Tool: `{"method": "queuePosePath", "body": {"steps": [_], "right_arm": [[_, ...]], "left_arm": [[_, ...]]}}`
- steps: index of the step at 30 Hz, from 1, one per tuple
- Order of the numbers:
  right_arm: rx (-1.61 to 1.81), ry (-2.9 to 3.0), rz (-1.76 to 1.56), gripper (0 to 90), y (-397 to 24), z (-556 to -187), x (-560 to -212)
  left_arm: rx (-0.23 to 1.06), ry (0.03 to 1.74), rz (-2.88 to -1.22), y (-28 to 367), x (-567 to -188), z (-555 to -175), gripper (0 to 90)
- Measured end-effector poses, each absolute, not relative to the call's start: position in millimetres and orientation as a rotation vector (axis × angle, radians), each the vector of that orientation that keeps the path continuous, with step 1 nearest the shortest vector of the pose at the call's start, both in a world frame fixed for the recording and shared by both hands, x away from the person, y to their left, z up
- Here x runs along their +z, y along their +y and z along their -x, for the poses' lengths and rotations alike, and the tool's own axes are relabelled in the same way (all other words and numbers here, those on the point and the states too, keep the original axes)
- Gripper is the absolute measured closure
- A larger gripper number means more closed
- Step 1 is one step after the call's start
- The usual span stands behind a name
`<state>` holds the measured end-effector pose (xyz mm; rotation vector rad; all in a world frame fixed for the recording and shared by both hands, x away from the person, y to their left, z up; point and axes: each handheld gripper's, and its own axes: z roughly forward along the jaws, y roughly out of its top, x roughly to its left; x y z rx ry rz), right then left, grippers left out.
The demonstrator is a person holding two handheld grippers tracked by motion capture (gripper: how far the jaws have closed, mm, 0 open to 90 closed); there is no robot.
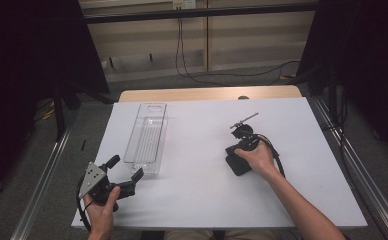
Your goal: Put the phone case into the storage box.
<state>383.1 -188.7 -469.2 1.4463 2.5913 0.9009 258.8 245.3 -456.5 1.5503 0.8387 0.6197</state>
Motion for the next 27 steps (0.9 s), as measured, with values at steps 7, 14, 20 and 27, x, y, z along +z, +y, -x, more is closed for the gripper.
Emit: {"method": "queuePosePath", "body": {"steps": [7,14,20,27], "right_arm": [[0.92,2.618,-1.414,90.0,-182.6,-375.5,-469.6],[0.936,2.629,-1.415,90.0,-184.2,-367.3,-470.0],[0.941,2.638,-1.416,90.0,-187.4,-357.4,-469.8],[0.941,2.657,-1.412,90.0,-192.3,-345.2,-469.0]], "left_arm": [[0.625,0.839,-1.549,245.7,-456.1,-258.6,3.2],[0.618,0.834,-1.552,245.4,-456.1,-258.5,3.2],[0.624,0.84,-1.546,245.6,-456.0,-258.4,3.2],[0.615,0.835,-1.551,244.9,-456.0,-258.3,3.2]]}}
